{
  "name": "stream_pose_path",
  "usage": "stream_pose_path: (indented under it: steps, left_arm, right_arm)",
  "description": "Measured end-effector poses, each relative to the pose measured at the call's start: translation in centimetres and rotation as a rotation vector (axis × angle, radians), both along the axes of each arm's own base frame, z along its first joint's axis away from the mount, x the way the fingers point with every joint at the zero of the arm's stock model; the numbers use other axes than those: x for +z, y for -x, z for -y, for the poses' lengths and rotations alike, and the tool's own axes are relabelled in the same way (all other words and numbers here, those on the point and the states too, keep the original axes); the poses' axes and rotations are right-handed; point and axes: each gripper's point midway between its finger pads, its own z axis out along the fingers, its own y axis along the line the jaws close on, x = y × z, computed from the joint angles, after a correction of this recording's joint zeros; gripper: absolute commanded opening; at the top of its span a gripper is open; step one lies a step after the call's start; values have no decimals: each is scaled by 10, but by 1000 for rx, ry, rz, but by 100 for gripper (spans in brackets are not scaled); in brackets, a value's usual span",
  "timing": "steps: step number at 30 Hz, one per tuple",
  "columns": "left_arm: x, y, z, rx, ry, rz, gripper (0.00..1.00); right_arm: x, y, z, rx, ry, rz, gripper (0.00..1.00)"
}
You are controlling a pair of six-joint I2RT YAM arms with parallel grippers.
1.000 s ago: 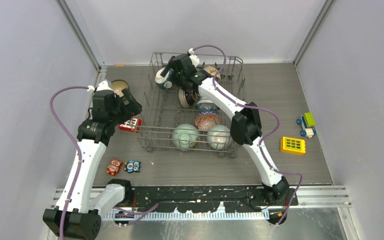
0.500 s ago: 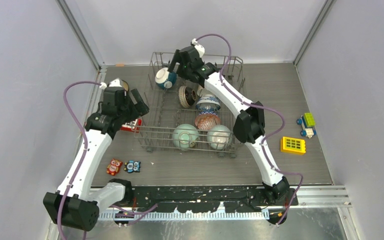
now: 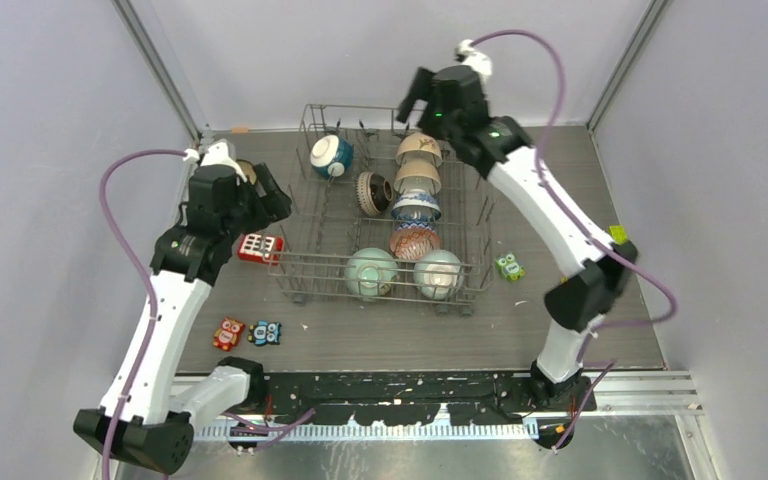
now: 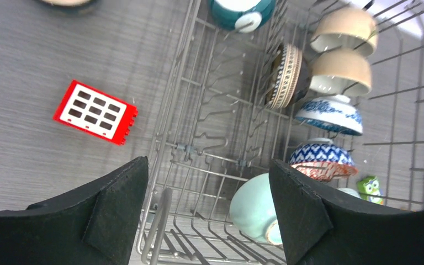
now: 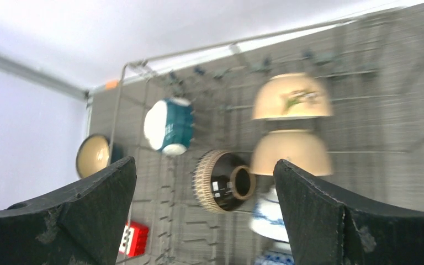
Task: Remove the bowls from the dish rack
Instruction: Adjust the dish rack at the center of the board.
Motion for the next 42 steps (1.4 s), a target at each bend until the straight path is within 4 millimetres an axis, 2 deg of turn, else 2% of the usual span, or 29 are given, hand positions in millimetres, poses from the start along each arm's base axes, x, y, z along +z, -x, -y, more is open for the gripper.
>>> stream_pose_path:
  steps: [2, 5, 7, 9, 11, 12, 14, 17, 25, 32, 38, 42]
  left_arm:
    - [16, 4, -3, 8, 1, 40, 82]
    - [38, 14, -6, 14, 8, 93, 83]
    - [44, 23, -6, 9, 10, 108, 85]
    - [44, 33, -4, -5, 8, 102, 86]
    - [41, 43, -1, -25, 5, 83, 90]
    - [39, 47, 2, -37, 5, 71, 98]
    - [35, 56, 7, -64, 3, 51, 100]
    - [31, 68, 14, -96, 4, 29, 100]
    - [20, 87, 21, -126, 33, 6, 100]
    - [-1, 93, 23, -132, 35, -50, 98]
    - [-20, 94, 25, -136, 24, -95, 97]
    - [-29, 89, 31, -145, 33, -114, 96]
  right_arm:
    - [18, 8, 40, -69, -2, 35, 97]
    - [23, 15, 104, -191, 18, 45, 93]
    - [13, 15, 140, -264, 39, 26, 91]
    - [-7, 11, 174, -331, 65, -16, 90]
    - [-28, 9, 195, -367, 94, -67, 90]
    - [-40, 8, 203, -378, 114, -101, 90]
    - [-58, 6, 208, -377, 141, -147, 90]
    - [-77, 4, 201, -336, 160, -194, 90]
    - [-104, 8, 178, -236, 183, -272, 80]
    - [-129, 12, 176, -218, 232, -334, 58]
    - [-145, 21, 184, -235, 280, -379, 35]
    - [-161, 29, 188, -241, 296, -409, 26]
